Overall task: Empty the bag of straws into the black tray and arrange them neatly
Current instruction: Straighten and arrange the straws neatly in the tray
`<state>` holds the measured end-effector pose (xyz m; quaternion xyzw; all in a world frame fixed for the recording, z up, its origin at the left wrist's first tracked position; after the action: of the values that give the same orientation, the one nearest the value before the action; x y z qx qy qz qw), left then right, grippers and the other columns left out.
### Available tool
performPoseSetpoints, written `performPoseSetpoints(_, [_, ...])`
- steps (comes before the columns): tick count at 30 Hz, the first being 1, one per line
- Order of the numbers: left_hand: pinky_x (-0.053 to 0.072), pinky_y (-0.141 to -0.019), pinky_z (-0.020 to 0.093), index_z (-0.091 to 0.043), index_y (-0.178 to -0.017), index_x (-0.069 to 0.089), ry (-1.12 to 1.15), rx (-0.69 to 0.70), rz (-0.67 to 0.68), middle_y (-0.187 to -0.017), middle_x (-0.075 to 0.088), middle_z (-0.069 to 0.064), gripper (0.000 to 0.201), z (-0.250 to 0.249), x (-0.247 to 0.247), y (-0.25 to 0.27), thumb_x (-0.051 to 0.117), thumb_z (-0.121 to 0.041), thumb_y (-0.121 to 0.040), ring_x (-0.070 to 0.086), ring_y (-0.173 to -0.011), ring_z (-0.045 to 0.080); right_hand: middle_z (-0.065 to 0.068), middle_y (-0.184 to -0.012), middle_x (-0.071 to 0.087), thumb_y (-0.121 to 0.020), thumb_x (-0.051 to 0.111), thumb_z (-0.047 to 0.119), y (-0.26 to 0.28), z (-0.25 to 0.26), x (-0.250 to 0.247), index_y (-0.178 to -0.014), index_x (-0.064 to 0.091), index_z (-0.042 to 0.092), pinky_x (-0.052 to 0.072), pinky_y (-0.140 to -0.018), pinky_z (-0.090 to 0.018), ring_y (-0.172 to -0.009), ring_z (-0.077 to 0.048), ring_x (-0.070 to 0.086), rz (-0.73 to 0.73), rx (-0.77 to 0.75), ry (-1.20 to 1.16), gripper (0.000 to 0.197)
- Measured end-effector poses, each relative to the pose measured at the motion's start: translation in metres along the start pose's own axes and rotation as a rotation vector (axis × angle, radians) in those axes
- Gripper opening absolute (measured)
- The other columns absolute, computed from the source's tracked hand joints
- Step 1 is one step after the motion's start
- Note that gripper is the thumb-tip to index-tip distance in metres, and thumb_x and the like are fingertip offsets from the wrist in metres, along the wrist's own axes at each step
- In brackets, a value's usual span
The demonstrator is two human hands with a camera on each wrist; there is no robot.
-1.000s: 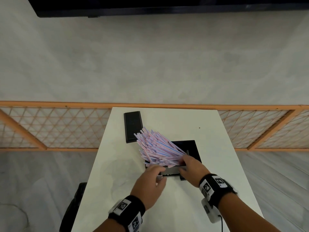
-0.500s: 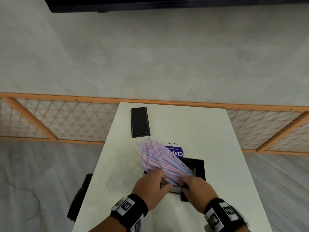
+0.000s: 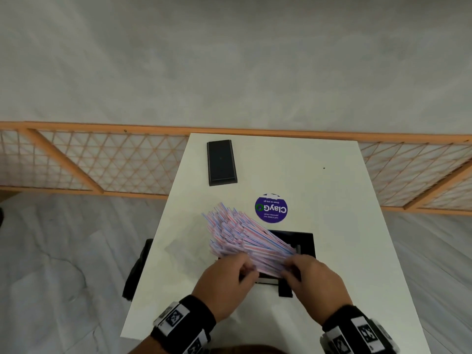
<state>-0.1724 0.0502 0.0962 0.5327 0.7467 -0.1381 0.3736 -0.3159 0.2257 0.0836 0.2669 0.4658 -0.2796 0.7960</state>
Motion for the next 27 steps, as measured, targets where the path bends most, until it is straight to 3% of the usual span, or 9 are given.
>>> performPoseSetpoints(3, [0.053,-0.070,0.032,-0.030,-0.083,0.055,-0.016,-0.018,-0.125,-0.077,0.064,-0.011,0.025,0.003,-0.008,0.011,0.059,-0.052,-0.094,0.060,-0.072,0.006,0.007,-0.104,0.062,-0.097,0.049,0.036,-0.004,-0.005,-0.002,-0.105,0.060,0.031,0.050,-0.068,-0.030,-0.091,-0.017,0.065,0.037,-0.018,0.127,0.015])
performPoseSetpoints(6, [0.047,-0.063,0.032,-0.024,-0.075,0.048,-0.061,-0.162,-0.217,-0.067,0.057,-0.003,0.041,0.013,-0.020,0.024,0.063,-0.059,-0.088,0.054,-0.064,0.013,0.007,-0.111,0.062,-0.099,0.044,0.029,-0.012,-0.005,-0.002,-0.108,0.061,0.029,0.047,-0.073,-0.030,-0.098,-0.018,0.064,0.159,-0.078,0.213,0.020])
performPoseSetpoints(9, [0.046,-0.063,0.026,-0.030,-0.087,0.050,-0.081,-0.326,-0.132,-0.075,0.061,-0.003,0.044,0.022,-0.024,0.032,0.067,-0.070,-0.081,0.058,-0.071,0.008,0.006,-0.109,0.065,-0.101,0.041,0.035,-0.021,0.001,-0.004,-0.105,0.062,0.026,0.049,-0.076,-0.032,-0.100,-0.019,0.064,0.260,-0.152,0.219,0.024])
performPoseSetpoints(11, [0.048,-0.067,0.024,-0.032,-0.099,0.052,-0.009,-0.365,-0.100,-0.084,0.062,-0.004,0.048,0.023,-0.020,0.032,0.072,-0.071,-0.077,0.061,-0.078,0.008,0.007,-0.102,0.067,-0.099,0.042,0.042,-0.026,0.006,-0.003,-0.098,0.063,0.024,0.047,-0.074,-0.031,-0.096,-0.017,0.062,0.296,-0.206,0.174,0.028])
performPoseSetpoints(16, [0.053,-0.080,0.026,-0.032,-0.110,0.056,0.142,-0.315,-0.163,-0.092,0.062,-0.010,0.045,0.014,-0.003,0.020,0.080,-0.055,-0.080,0.061,-0.087,0.003,0.005,-0.099,0.069,-0.097,0.039,0.049,-0.031,0.021,0.014,-0.096,0.066,0.024,0.049,-0.078,-0.035,-0.095,-0.019,0.063,0.389,-0.298,0.103,0.036])
performPoseSetpoints(19, [0.052,-0.080,0.023,-0.037,-0.110,0.054,0.203,-0.283,-0.201,-0.092,0.060,-0.015,0.040,0.013,0.000,0.012,0.081,-0.048,-0.082,0.060,-0.087,-0.002,0.004,-0.114,0.070,-0.102,0.043,0.041,-0.032,0.030,0.017,-0.114,0.069,0.026,0.049,-0.090,-0.037,-0.107,-0.018,0.062,0.398,-0.352,0.035,0.032])
performPoseSetpoints(22, [0.054,-0.084,0.027,-0.035,-0.108,0.056,0.186,-0.226,-0.228,-0.103,0.054,-0.013,0.038,0.018,0.002,0.005,0.081,-0.046,-0.082,0.059,-0.092,0.001,0.008,-0.122,0.069,-0.101,0.052,0.033,-0.031,0.037,0.014,-0.125,0.068,0.029,0.049,-0.095,-0.031,-0.112,-0.012,0.061,0.378,-0.365,-0.073,0.029])
performPoseSetpoints(27, [0.053,-0.071,0.031,-0.034,-0.092,0.042,0.072,-0.174,-0.221,-0.096,0.053,-0.011,0.041,0.018,0.009,0.000,0.080,-0.046,-0.081,0.057,-0.080,0.008,0.008,-0.119,0.068,-0.097,0.055,0.032,-0.031,0.035,0.021,-0.124,0.065,0.029,0.051,-0.093,-0.034,-0.109,-0.014,0.062,0.372,-0.321,-0.094,0.029])
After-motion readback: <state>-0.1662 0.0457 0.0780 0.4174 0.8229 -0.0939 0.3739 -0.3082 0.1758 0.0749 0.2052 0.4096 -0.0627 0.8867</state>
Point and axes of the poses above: each hand's wrist, its own y-axis away from the middle knuckle, its own x-axis out of the palm, z = x × y, the point moved 2 cm from there along -y, towards the middle knuckle
